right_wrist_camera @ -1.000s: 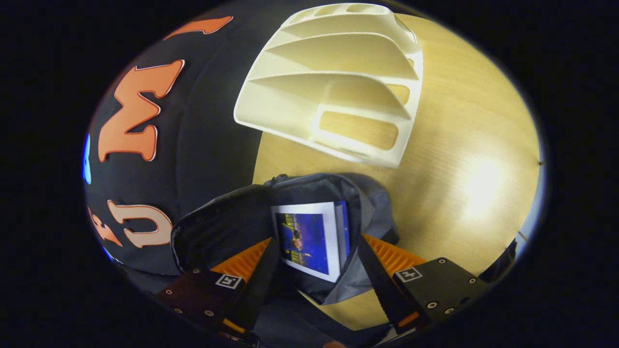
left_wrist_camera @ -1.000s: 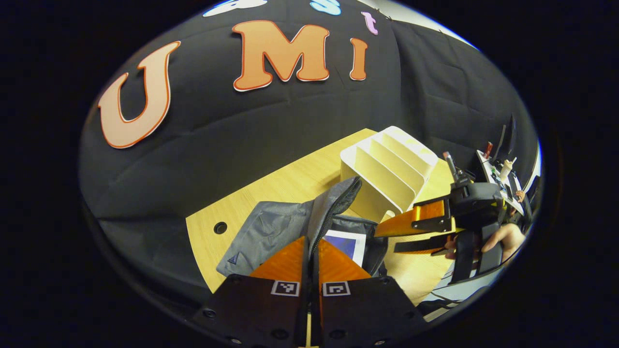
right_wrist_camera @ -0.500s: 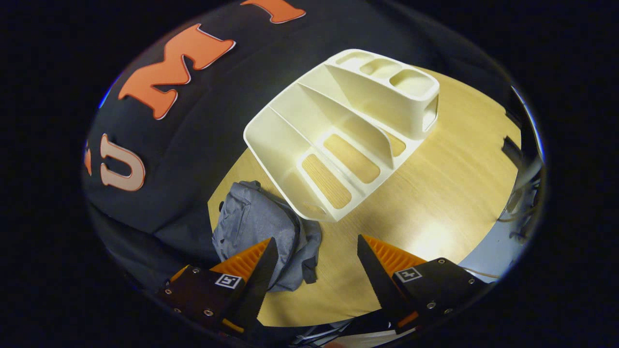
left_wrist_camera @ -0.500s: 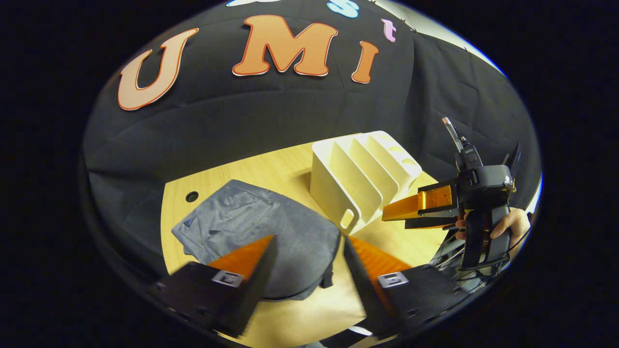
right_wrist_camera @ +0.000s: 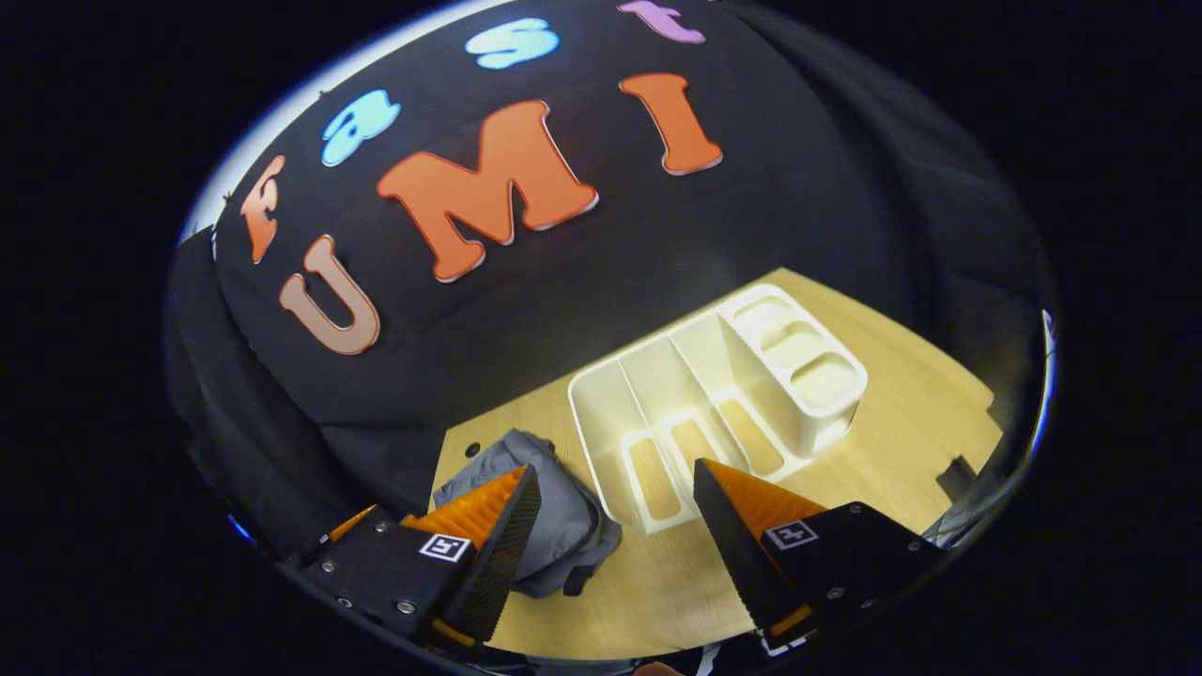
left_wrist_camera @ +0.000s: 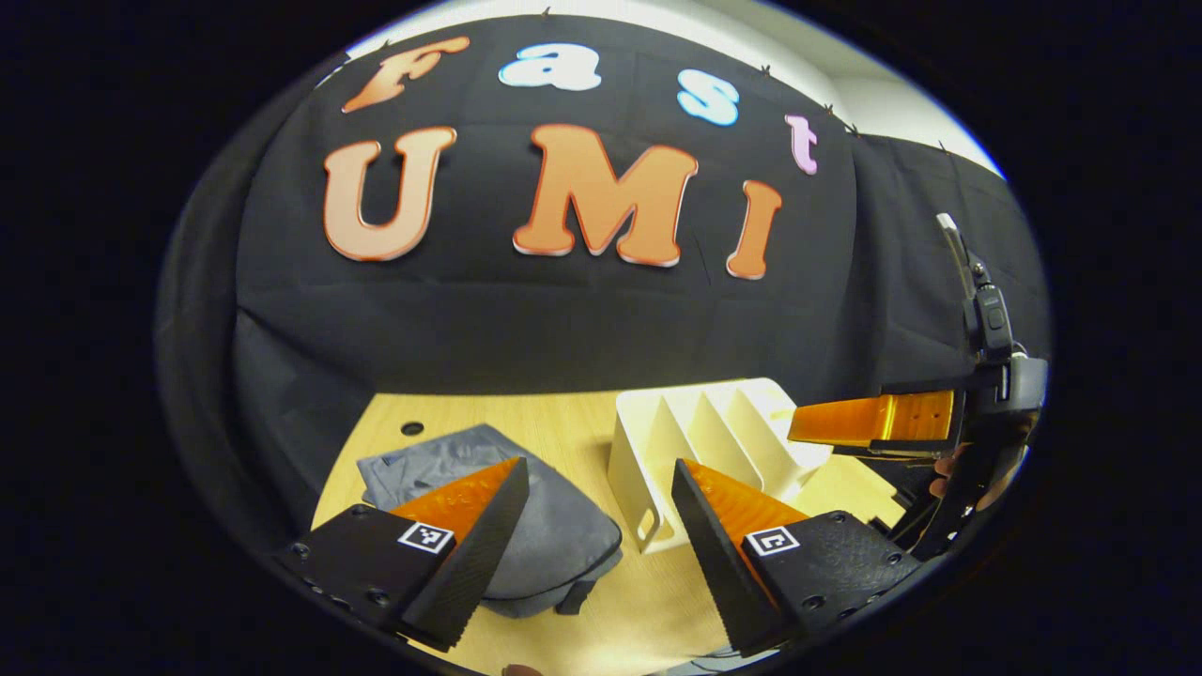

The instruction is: Open the schoolbag, grab two books from the bookshelf and put them into the schoolbag.

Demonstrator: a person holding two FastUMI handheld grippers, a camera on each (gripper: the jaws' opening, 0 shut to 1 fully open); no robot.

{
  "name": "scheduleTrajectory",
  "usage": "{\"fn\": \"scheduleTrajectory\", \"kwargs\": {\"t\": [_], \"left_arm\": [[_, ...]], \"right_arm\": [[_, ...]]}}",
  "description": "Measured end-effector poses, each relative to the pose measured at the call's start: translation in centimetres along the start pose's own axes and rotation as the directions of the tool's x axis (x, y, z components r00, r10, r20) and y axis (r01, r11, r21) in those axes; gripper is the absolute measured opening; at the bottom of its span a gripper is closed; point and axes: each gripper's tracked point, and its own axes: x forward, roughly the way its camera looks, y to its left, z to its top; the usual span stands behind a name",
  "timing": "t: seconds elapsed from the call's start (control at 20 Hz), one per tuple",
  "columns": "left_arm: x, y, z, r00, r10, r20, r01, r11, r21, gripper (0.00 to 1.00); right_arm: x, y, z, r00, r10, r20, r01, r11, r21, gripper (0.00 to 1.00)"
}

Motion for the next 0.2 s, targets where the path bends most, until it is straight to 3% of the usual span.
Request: {"fn": "scheduleTrajectory", "kwargs": {"t": [0.2], "left_arm": [[-2.4,-1.0,4.4,0.976,0.090,0.198,-0.097,0.995,0.028,0.96]], "right_arm": [[-3.1,-1.7,4.9,0.973,0.009,0.231,0.024,0.990,-0.136,0.97]]}}
